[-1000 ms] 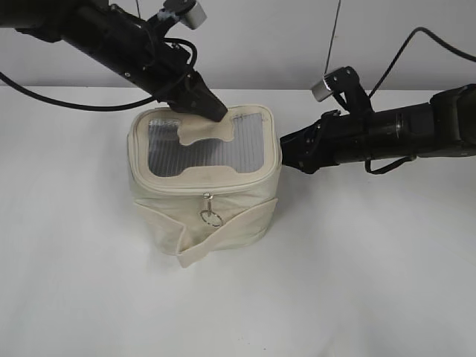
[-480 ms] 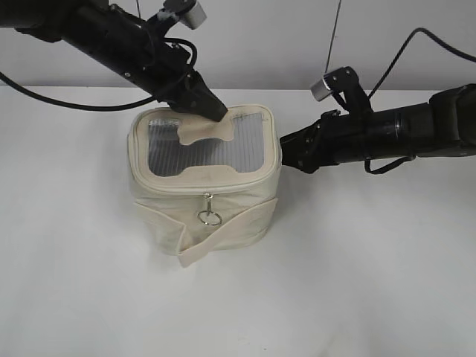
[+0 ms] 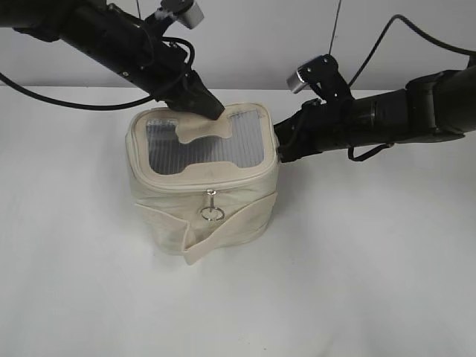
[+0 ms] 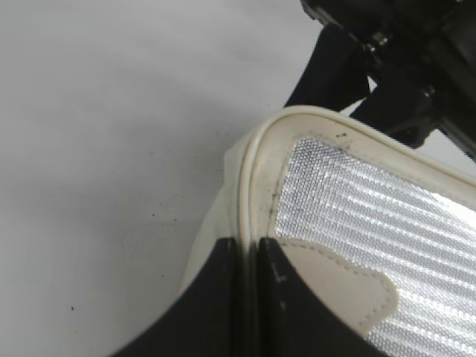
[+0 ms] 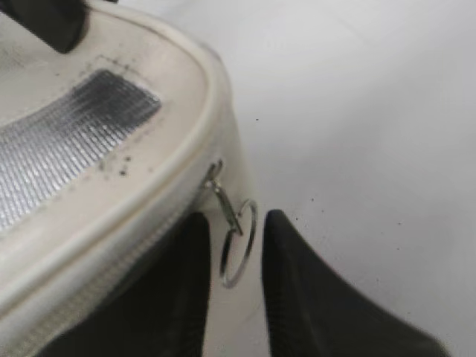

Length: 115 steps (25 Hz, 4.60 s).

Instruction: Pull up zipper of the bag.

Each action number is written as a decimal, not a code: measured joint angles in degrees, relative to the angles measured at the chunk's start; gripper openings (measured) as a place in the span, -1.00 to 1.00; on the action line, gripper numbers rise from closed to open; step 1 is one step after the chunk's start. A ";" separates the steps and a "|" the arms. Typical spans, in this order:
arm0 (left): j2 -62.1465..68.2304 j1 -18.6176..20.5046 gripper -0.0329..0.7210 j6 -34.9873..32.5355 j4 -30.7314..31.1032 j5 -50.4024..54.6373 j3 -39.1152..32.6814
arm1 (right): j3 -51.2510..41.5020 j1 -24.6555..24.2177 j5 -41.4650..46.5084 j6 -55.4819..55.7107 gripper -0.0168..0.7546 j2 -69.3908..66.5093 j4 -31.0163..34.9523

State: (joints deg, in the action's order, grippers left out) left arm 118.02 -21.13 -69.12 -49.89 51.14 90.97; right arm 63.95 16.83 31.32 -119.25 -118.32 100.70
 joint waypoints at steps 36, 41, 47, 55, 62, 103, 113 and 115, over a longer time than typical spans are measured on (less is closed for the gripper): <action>-0.05 -1.47 -0.81 8.64 -1.48 -4.51 -0.35 | -19.90 15.83 -2.06 30.76 -0.93 19.48 -8.51; -0.05 -2.08 -0.81 10.23 -0.98 -5.91 -0.35 | -14.90 19.76 -3.61 33.64 -0.93 15.90 -8.57; -0.05 -2.23 -0.81 10.47 -0.86 -6.59 -0.45 | -10.93 21.91 -4.02 34.05 -0.93 12.63 -8.89; -0.46 -2.05 -0.54 11.85 -0.69 -7.96 -0.27 | -10.79 19.28 -2.40 54.00 -0.49 13.69 -25.51; -7.37 0.10 -0.30 25.58 6.76 -8.62 -0.33 | -10.90 12.31 6.38 85.21 0.22 23.90 -57.49; -118.42 3.45 -0.33 64.44 44.83 9.35 -60.08 | -35.45 11.68 29.02 120.32 0.12 118.76 -102.05; -118.42 3.59 -0.33 64.44 44.83 9.35 -60.08 | -35.45 11.51 28.86 120.60 0.11 118.76 -102.10; -118.42 5.04 -0.33 64.44 44.73 9.35 -60.08 | -35.45 9.06 28.86 120.60 0.11 118.76 -102.10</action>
State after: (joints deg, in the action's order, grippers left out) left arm -0.40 -16.09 -4.69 -5.16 60.48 30.89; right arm 28.50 25.89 60.18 1.35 0.43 -1.41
